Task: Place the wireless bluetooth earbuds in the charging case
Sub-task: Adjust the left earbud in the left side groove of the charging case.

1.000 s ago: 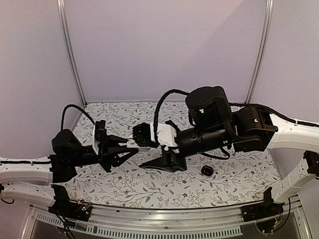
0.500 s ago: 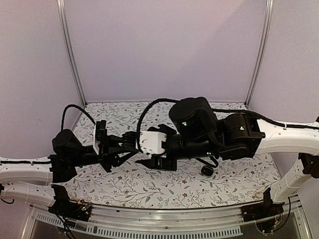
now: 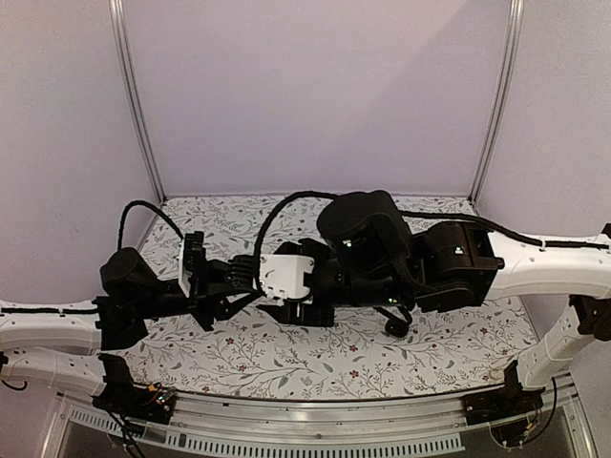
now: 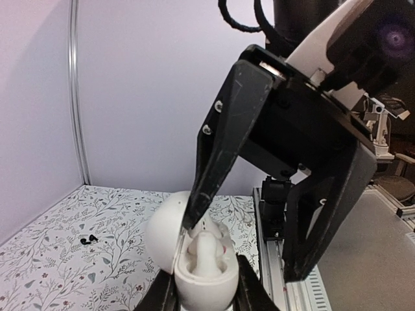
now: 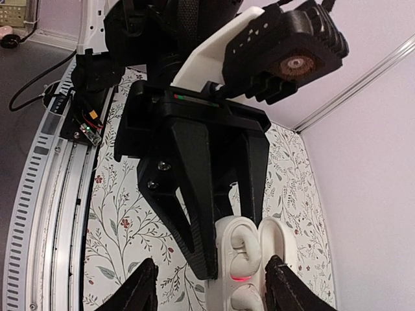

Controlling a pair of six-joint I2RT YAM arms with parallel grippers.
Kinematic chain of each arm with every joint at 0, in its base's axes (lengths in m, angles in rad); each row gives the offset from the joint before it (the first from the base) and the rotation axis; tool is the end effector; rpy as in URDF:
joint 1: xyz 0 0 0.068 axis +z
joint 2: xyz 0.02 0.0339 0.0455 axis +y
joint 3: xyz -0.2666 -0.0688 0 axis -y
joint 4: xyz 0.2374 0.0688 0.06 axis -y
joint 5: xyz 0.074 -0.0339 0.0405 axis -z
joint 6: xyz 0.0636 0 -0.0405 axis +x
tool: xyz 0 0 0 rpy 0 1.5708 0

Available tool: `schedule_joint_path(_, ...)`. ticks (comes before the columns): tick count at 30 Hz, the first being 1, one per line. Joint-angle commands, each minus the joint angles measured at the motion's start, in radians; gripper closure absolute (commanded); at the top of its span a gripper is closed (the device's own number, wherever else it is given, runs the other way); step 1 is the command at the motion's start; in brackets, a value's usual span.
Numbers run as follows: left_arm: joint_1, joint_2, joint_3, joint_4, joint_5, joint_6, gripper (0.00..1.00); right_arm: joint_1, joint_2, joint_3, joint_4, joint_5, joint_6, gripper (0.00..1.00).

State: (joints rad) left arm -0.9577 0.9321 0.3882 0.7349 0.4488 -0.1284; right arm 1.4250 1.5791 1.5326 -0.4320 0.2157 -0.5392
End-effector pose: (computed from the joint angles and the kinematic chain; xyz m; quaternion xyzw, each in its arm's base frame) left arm 0.1064 -0.1992 0.2810 0.4071 0.4988 -0.5098 0.5706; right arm 0.0691 0.3769 0.3663 -0.6755 0.5182 0.1382 0.5060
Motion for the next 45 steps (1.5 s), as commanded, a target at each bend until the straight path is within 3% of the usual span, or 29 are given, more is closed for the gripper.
schedule_joint_path(1, 0.001, 0.005, 0.026, 0.015, 0.014, 0.003, 1.0, 0.013, 0.021, 0.035, 0.025, 0.025, -0.017, 0.45)
schedule_joint_path(17, 0.001, -0.009, 0.019, 0.015, -0.004, -0.003, 1.0, 0.046, 0.023, 0.008, 0.018, 0.088, -0.042, 0.58)
schedule_joint_path(24, 0.002, 0.009, 0.032, -0.007, 0.01, 0.012, 1.0, 0.053, 0.0, 0.008, 0.038, 0.091, -0.044, 0.51)
schedule_joint_path(33, -0.018, 0.032, 0.087, -0.172, -0.018, 0.12, 1.0, 0.053, -0.006, 0.079, -0.081, 0.052, -0.024, 0.69)
schedule_joint_path(45, -0.067, 0.045, 0.127, -0.302, -0.06, 0.231, 1.0, 0.026, 0.013, 0.094, -0.176, 0.068, 0.052, 0.82)
